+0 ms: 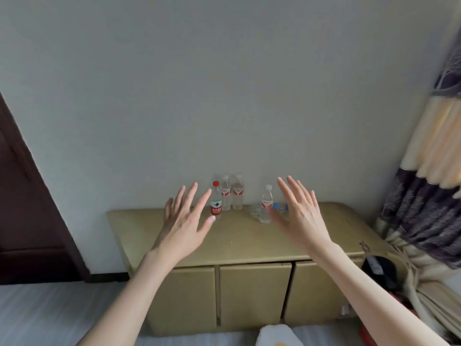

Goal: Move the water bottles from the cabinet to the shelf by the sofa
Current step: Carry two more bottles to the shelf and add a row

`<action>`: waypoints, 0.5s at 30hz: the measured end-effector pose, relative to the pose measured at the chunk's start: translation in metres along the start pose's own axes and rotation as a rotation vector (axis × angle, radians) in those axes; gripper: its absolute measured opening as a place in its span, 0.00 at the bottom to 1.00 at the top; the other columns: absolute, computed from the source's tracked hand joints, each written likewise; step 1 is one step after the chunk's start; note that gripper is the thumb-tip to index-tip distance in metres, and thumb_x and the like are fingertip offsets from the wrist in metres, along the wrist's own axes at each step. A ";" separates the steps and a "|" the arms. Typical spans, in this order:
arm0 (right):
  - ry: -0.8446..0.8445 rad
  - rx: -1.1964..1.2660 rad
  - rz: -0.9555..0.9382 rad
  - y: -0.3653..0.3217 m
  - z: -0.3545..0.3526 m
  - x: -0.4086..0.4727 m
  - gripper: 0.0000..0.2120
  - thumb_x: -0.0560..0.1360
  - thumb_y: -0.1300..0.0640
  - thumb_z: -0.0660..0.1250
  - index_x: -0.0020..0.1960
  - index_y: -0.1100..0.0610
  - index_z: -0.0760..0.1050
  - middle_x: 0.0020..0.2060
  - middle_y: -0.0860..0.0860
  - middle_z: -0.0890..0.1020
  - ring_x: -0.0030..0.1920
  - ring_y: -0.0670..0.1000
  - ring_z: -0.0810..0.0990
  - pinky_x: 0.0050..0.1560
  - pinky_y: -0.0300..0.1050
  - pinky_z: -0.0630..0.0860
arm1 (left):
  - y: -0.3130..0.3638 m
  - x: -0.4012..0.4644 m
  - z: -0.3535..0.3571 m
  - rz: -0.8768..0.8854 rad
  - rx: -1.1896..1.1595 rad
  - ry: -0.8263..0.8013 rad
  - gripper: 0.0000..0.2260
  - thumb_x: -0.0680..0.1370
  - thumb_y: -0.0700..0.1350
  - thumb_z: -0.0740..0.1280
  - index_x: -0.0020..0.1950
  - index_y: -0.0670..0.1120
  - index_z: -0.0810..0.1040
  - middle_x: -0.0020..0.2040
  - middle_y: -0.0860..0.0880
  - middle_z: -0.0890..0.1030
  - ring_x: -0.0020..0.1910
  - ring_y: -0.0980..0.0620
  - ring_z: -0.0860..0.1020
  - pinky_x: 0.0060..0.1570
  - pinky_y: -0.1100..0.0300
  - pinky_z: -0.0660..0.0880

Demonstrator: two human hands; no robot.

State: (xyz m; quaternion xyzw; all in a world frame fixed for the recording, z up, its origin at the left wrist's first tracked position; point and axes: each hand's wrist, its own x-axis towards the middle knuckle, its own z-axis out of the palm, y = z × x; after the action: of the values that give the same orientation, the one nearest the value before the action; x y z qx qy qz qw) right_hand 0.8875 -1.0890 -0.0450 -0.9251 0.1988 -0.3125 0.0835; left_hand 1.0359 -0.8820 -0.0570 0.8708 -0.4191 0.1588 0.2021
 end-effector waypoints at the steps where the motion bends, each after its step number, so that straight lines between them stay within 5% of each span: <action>1: 0.002 0.001 0.013 0.006 0.007 0.014 0.32 0.75 0.42 0.60 0.73 0.52 0.55 0.73 0.55 0.60 0.74 0.55 0.55 0.72 0.56 0.49 | -0.005 0.019 0.007 0.010 -0.004 -0.002 0.32 0.71 0.65 0.42 0.73 0.57 0.49 0.76 0.50 0.46 0.74 0.49 0.42 0.71 0.48 0.43; 8: -0.081 -0.042 0.123 0.075 0.077 0.078 0.37 0.69 0.34 0.45 0.73 0.50 0.55 0.73 0.53 0.60 0.74 0.55 0.56 0.72 0.53 0.50 | -0.021 0.113 0.104 0.079 -0.080 -0.117 0.32 0.71 0.64 0.44 0.73 0.54 0.56 0.76 0.48 0.52 0.75 0.46 0.49 0.70 0.45 0.51; 15: -0.168 -0.025 0.164 0.139 0.140 0.179 0.32 0.75 0.42 0.58 0.74 0.49 0.50 0.75 0.51 0.54 0.75 0.52 0.50 0.73 0.53 0.46 | -0.044 0.228 0.176 0.087 -0.046 -0.157 0.26 0.77 0.57 0.54 0.73 0.52 0.56 0.75 0.45 0.54 0.74 0.43 0.49 0.70 0.43 0.50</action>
State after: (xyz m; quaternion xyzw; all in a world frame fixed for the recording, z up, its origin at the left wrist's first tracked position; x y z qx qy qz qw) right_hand 1.0590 -1.2858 -0.0972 -0.9297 0.2699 -0.2234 0.1134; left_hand 1.2263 -1.0948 -0.1177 0.8567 -0.4746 0.0891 0.1815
